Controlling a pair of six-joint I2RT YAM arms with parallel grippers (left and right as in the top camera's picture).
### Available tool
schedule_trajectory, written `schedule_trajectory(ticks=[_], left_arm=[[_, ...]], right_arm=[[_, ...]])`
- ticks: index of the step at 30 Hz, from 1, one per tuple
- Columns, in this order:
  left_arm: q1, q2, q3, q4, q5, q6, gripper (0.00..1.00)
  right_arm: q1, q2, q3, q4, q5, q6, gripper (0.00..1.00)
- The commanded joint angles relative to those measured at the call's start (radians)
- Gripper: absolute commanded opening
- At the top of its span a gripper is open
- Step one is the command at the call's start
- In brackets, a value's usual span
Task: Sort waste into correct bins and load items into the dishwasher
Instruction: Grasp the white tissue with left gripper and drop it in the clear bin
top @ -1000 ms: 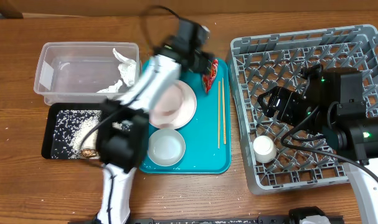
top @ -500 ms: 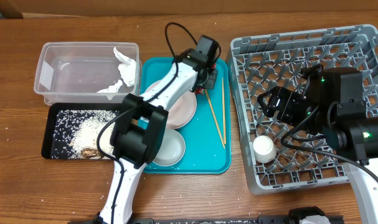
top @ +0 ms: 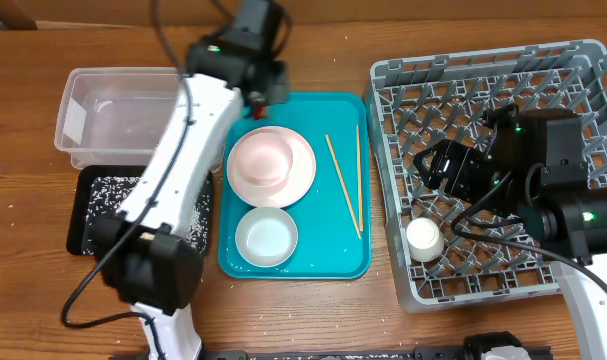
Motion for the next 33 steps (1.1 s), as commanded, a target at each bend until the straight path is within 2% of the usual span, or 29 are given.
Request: schedule_trajectory(ticks=[1, 2, 4, 5, 7, 8, 9, 12, 20, 24, 25, 29, 31, 33], left_arm=[[0.115, 0.014, -0.009, -0.064, -0.135, -0.065, 0.04], [0.188, 0.024, -0.036, -0.073, -0.16, -0.066, 0.04], [0.278, 0.046, -0.076, -0.067, -0.054, -0.099, 0.04], [0.3, 0.053, -0.085, -0.062, -0.006, -0.097, 0.16], [0.335, 0.063, -0.097, -0.06, 0.055, -0.085, 0.48], [0.349, 0.065, -0.097, -0.06, 0.078, -0.067, 0.57], [0.361, 0.064, -0.096, -0.06, 0.096, -0.042, 0.61], [0.381, 0.045, -0.057, -0.103, 0.104, 0.008, 0.8], [0.352, -0.137, 0.013, -0.227, 0.101, 0.034, 0.82], [0.292, -0.259, 0.013, -0.272, 0.102, 0.047, 0.81], [0.269, -0.29, 0.013, -0.285, 0.102, 0.053, 0.81], [0.15, -0.402, 0.013, -0.325, 0.089, 0.096, 0.82], [0.085, -0.443, 0.013, -0.351, 0.056, 0.097, 1.0], [0.03, -0.47, 0.013, -0.386, 0.02, 0.096, 1.0]], right_arm=[[-0.005, 0.002, 0.004, -0.005, 0.009, -0.003, 0.89], [-0.005, 0.002, 0.004, -0.007, 0.009, -0.003, 0.89], [-0.005, 0.002, 0.004, -0.006, 0.009, -0.006, 0.89], [-0.005, 0.002, 0.004, -0.006, 0.01, -0.006, 0.89], [-0.005, 0.003, 0.004, -0.005, 0.013, -0.006, 0.89], [-0.005, 0.003, 0.004, -0.005, 0.016, -0.006, 0.89], [-0.005, 0.003, 0.004, -0.006, 0.017, -0.006, 0.89], [-0.005, 0.003, 0.004, -0.007, 0.016, -0.011, 0.89], [-0.005, 0.003, 0.004, -0.009, 0.03, -0.034, 0.9], [-0.005, 0.003, 0.004, 0.002, 0.15, -0.033, 0.95], [-0.006, 0.003, 0.004, 0.006, 0.187, -0.032, 1.0], [-0.006, 0.001, 0.005, 0.021, 0.346, -0.028, 1.0], [-0.006, 0.001, 0.005, 0.024, 0.37, -0.028, 1.0], [-0.006, 0.003, 0.005, 0.024, 0.361, -0.024, 1.0]])
